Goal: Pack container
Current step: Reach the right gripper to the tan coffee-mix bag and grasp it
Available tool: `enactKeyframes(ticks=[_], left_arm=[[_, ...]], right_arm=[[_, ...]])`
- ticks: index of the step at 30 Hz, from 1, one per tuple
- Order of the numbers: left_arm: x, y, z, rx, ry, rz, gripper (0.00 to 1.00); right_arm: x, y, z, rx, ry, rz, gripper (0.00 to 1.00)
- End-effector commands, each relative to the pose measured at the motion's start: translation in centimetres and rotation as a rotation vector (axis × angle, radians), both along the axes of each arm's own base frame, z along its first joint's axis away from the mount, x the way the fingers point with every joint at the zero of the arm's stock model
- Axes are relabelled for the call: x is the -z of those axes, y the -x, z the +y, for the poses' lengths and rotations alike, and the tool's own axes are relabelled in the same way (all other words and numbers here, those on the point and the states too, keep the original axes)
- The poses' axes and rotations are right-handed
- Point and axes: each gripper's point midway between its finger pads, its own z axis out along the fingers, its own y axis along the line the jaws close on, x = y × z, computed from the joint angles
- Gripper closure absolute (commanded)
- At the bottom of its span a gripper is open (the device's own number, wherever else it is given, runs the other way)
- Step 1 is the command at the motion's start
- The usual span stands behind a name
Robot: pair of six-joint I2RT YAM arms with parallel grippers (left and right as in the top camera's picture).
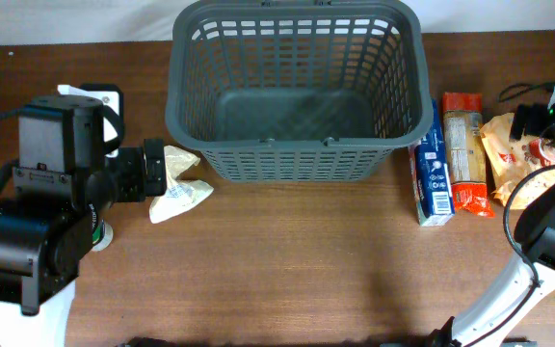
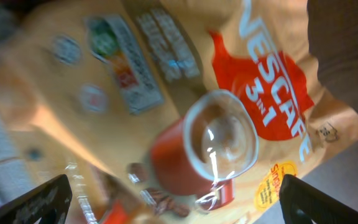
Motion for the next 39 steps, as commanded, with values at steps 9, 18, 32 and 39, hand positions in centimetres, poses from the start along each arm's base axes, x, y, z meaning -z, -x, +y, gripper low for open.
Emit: enactKeyframes(ticks=[9,18,32,39], left_arm=[[-0.1,0.0,0.4,-0.023,-0.003,-0.003,0.01],[-0.1,0.0,0.4,-0.023,-0.003,-0.003,0.01],[-0.1,0.0,0.4,-0.023,-0.003,-0.003,0.01],[-0.1,0.0,0.4,-0.023,-0.003,-0.003,0.01]], right_arm=[[10.9,3.2,-0.7,-0.065,0.042,0.158,0.06],[15.8,5.9,1.4,0.060,-0.043,0.235,0.96],[-1.1,-1.7,1.7,0.123,-0.074,-0.144,0.96],[-22.8,-3.0,6.3,-0.023,0.079,-0.541,0.96]])
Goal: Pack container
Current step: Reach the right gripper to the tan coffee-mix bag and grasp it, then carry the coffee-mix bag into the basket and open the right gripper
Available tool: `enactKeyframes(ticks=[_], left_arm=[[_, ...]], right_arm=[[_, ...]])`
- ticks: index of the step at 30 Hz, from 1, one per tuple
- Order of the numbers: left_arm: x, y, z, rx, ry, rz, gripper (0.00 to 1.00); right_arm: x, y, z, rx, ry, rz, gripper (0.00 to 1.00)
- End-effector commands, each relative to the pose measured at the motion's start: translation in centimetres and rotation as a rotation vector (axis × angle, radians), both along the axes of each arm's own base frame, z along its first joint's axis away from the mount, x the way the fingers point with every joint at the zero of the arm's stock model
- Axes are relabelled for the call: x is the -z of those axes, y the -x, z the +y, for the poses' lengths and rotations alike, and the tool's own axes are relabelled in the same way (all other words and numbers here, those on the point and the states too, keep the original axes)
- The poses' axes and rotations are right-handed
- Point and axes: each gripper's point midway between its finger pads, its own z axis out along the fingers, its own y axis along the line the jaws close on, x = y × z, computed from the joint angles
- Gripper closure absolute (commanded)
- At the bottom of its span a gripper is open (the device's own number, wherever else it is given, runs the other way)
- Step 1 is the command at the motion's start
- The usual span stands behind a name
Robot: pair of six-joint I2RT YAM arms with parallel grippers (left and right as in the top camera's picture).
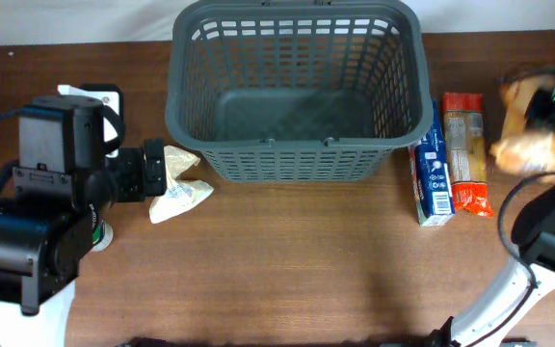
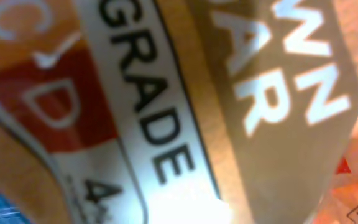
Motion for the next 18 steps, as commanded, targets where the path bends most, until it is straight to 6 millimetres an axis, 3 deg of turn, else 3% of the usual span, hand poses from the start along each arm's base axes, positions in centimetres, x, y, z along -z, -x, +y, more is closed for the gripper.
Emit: enactKeyframes(ticks=[1,4,6,7,8,13,18], left_arm=[[-0.1,0.0,0.4,-0.022,-0.003,-0.004,0.01],[-0.1,0.0,0.4,-0.022,-0.003,-0.004,0.01],[-0.1,0.0,0.4,-0.022,-0.003,-0.004,0.01],[-0.1,0.0,0.4,-0.022,-0.003,-0.004,0.01],[-0.1,0.0,0.4,-0.022,-0.003,-0.004,0.01],[-0.1,0.0,0.4,-0.022,-0.003,-0.004,0.01],[-0.1,0.0,0.4,-0.022,-0.003,-0.004,0.01]], right_arm=[[-18.0,0.4,5.4,-0.111,0.152,-0.387,0.96],[-24.8,2.0,11.3,-0.241,0.196,-0.544,0.96],[-27.6,2.8,15.3,-0.334,0.201,-0.623,0.96],[-29.5,3.5,19.4,-0.429,0.190,-0.686,0.96],[-29.9,3.7,21.1,-0.470,0.180,-0.705,0.96],[-29.5,3.7,29.3,-0.669,0.103,-0.719,0.96],[-25.6,1.7,35.0,-0.780,0.040,-0.630,0.96]])
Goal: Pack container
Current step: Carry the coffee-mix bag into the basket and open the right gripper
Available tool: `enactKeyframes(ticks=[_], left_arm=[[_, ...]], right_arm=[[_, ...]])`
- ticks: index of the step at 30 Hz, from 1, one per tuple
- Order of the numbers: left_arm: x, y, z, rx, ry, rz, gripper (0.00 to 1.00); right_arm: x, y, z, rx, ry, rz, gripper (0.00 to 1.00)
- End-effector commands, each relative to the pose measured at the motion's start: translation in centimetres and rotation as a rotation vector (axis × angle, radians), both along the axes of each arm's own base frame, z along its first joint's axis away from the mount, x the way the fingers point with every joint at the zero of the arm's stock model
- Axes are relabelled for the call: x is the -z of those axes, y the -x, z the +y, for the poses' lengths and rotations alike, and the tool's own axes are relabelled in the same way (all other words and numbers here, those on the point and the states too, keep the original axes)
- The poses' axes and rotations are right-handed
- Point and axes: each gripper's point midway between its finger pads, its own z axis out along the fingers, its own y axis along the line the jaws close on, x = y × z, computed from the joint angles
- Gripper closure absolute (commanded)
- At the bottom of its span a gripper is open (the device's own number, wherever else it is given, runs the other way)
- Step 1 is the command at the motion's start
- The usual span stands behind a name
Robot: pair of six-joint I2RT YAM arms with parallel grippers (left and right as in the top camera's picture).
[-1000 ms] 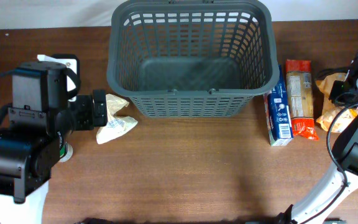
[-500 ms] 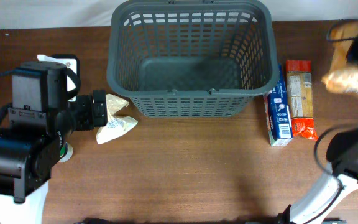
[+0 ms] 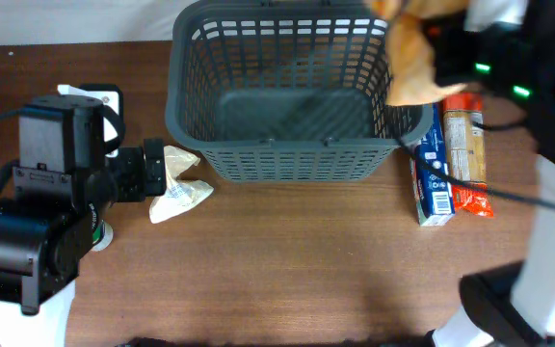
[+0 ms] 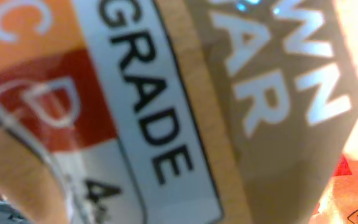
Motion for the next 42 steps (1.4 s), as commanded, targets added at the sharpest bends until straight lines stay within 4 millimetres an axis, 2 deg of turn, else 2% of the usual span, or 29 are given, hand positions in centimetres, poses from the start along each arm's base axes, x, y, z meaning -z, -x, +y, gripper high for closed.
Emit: enactKeyframes(ticks=[1,6,8,11,15,20,22,26,30,32,33,34,35,36,38,40,42], left_arm=[[-0.1,0.0,0.4,-0.021,-0.001,-0.003,0.01],[-0.1,0.0,0.4,-0.021,-0.001,-0.003,0.01],[-0.1,0.0,0.4,-0.021,-0.001,-0.003,0.01],[-0.1,0.0,0.4,-0.021,-0.001,-0.003,0.01],[-0.1,0.0,0.4,-0.021,-0.001,-0.003,0.01],[-0.1,0.0,0.4,-0.021,-0.001,-0.003,0.01],[-0.1,0.0,0.4,-0.021,-0.001,-0.003,0.01],[-0.1,0.0,0.4,-0.021,-0.001,-0.003,0.01],[-0.1,0.0,0.4,-0.021,-0.001,-0.003,0.01],[-0.1,0.0,0.4,-0.021,-0.001,-0.003,0.01],[-0.1,0.0,0.4,-0.021,-0.001,-0.003,0.01],[-0.1,0.0,0.4,-0.021,-0.001,-0.003,0.01],[-0.1,0.0,0.4,-0.021,-0.001,-0.003,0.01],[-0.1,0.0,0.4,-0.021,-0.001,-0.003,0.01],[-0.1,0.0,0.4,-0.021,-0.001,-0.003,0.01],[-0.1,0.0,0.4,-0.021,-0.001,-0.003,0.01],[-0.1,0.0,0.4,-0.021,-0.001,-0.003,0.01]], right_arm=[[4.1,-3.1,4.2,-0.062,0.031,0.086,0.96],[9.4,-5.7,8.6,-0.132,0.071,0.191,0.96],[11.5,-6.4,9.9,-0.149,0.087,0.232,0.96],[14.2,-7.0,10.7,-0.140,0.095,0.301,0.96],[17.1,-7.6,10.6,-0.122,0.133,0.372,0.96],[20.3,-8.8,8.7,-0.035,0.245,0.427,0.96],[22.4,-9.2,8.4,-0.028,0.263,0.475,0.96],[25.3,-9.1,8.1,-0.028,0.287,0.552,0.96],[26.9,-8.8,8.0,-0.029,0.305,0.594,0.96],[26.9,-8.9,8.0,-0.029,0.304,0.591,0.96],[26.5,-8.9,8.0,-0.028,0.299,0.580,0.88],[25.9,-8.9,8.0,-0.028,0.293,0.567,0.64],[24.8,-8.9,8.0,-0.027,0.284,0.543,0.50],[23.8,-8.9,8.0,-0.027,0.274,0.519,0.44],[20.5,-8.7,7.9,-0.025,0.241,0.441,0.31],[16.0,-8.2,7.6,-0.019,0.198,0.332,0.12],[11.3,-7.3,6.9,-0.013,0.151,0.217,0.12]])
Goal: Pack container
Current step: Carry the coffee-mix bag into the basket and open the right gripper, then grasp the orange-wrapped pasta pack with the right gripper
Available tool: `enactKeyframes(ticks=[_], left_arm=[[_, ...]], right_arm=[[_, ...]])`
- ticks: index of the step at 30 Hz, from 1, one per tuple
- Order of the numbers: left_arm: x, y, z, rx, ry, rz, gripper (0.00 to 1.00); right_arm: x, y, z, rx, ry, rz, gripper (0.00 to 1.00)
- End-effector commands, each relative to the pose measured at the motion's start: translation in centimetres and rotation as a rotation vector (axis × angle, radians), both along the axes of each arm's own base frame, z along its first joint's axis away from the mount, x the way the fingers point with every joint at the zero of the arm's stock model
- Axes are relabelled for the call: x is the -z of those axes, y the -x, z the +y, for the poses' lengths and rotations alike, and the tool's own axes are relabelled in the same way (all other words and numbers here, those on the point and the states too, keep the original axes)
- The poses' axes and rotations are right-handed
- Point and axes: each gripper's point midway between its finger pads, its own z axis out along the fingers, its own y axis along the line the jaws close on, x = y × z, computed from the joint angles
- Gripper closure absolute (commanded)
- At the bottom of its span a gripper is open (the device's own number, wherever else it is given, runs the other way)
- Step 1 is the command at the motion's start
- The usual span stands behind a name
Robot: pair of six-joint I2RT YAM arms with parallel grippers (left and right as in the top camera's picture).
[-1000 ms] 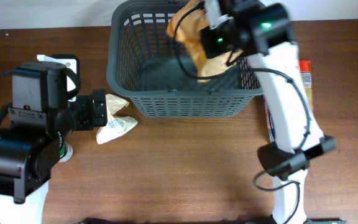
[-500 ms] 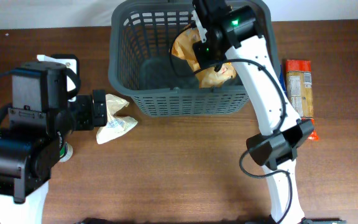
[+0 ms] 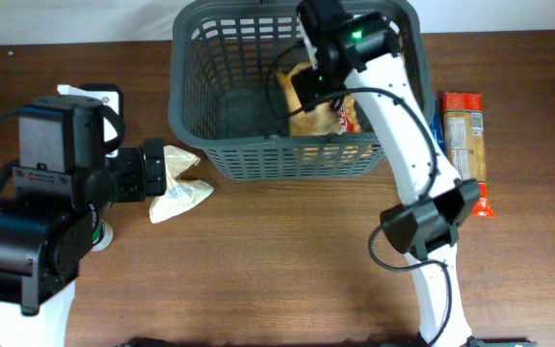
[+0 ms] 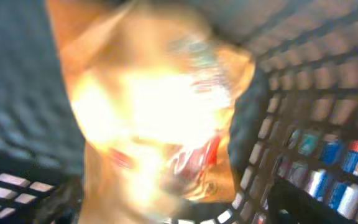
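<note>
The orange coffee bag (image 3: 318, 108) lies inside the grey basket (image 3: 200, 145), toward its right half. In the right wrist view the bag (image 4: 160, 112) is blurred and bright, with the basket's mesh around it. My right gripper (image 3: 308, 85) hangs over the bag, reaching in from the basket's far side. It (image 4: 182, 208) is open, its dark fingertips (image 4: 61, 200) spread wide at the frame's lower corners and nothing between them. My left gripper (image 3: 152, 169) rests at the left of the table against a white packet (image 3: 183, 185); its jaws are hidden.
A red and tan pasta packet (image 3: 465, 135) lies right of the basket. A blue box (image 3: 432, 145) beside it is mostly hidden by my right arm, whose base stands at the table's front. A small white object (image 3: 99, 96) sits behind the left arm.
The right gripper held the coffee bag above the basket's right rim. Now the bag lies inside the basket and the gripper is open over it. The left arm has not moved.
My right gripper was open over the coffee bag at the table's far right. Then it was shut on the bag, lifted off the table. Then bag and gripper were over the basket's right rim. Now the bag is in the basket, let go.
</note>
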Motion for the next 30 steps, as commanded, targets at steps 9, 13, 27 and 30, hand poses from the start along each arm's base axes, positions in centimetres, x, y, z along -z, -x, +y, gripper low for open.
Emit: enactKeyframes(ticks=[9,13,27,30], left_arm=[[-0.1,0.0,0.4,-0.021,-0.001,-0.003,0.01],[-0.1,0.0,0.4,-0.021,-0.001,-0.003,0.01],[-0.1,0.0,0.4,-0.021,-0.001,-0.003,0.01],[-0.1,0.0,0.4,-0.021,-0.001,-0.003,0.01]], right_arm=[[-26.4,6.9,-13.4,0.217,-0.167,-0.654,0.01],[-24.2,7.0,-23.5,0.486,-0.098,-0.591,0.00],[1.1,2.2,-33.4,0.753,-0.097,0.019,0.02],[5.5,2.5,-33.0,0.725,-0.097,0.099,0.00]])
